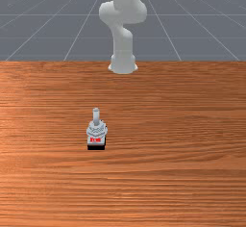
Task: Turn on the trigger
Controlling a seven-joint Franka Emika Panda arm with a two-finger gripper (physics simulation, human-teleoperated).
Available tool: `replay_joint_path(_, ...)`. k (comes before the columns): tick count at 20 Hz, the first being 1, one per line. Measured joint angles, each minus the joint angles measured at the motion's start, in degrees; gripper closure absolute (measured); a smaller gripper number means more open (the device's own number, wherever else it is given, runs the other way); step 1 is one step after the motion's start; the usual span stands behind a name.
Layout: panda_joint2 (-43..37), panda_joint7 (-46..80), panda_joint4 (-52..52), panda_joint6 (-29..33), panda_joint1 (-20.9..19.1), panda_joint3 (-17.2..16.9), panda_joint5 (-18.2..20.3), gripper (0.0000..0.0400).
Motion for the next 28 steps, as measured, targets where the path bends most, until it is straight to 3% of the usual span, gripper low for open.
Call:
replay_joint_path(16,0.7,-0.8,4.2,-3.4,-0.1,0.1,0.0,0.0400)
replay_joint_path(20,0.4,-1.5,2.5,-2.2,-0.9,0.2,4.1,0.0400)
replay_joint_path(21,0.2,-3.3,1.3,-1.6,-1.8,0.4,8.1,0.0400)
replay_joint_path(22,0.0,-2.9,0.2,-0.4,-1.6,0.3,7.0,0.0400)
replay_joint_path(23,-5.2,-1.2,-11.3,15.2,-0.6,0.0,2.0,0.0400)
replay_joint_path(24,-6.2,-1.5,-15.5,21.2,-0.6,0.0,2.2,0.0400)
replay_joint_path(27,-6.8,-2.0,-22.7,30.5,-0.5,0.1,2.6,0.0400)
replay_joint_path(28,-2.7,1.3,-15.0,16.6,0.2,-0.2,-2.3,0.0400)
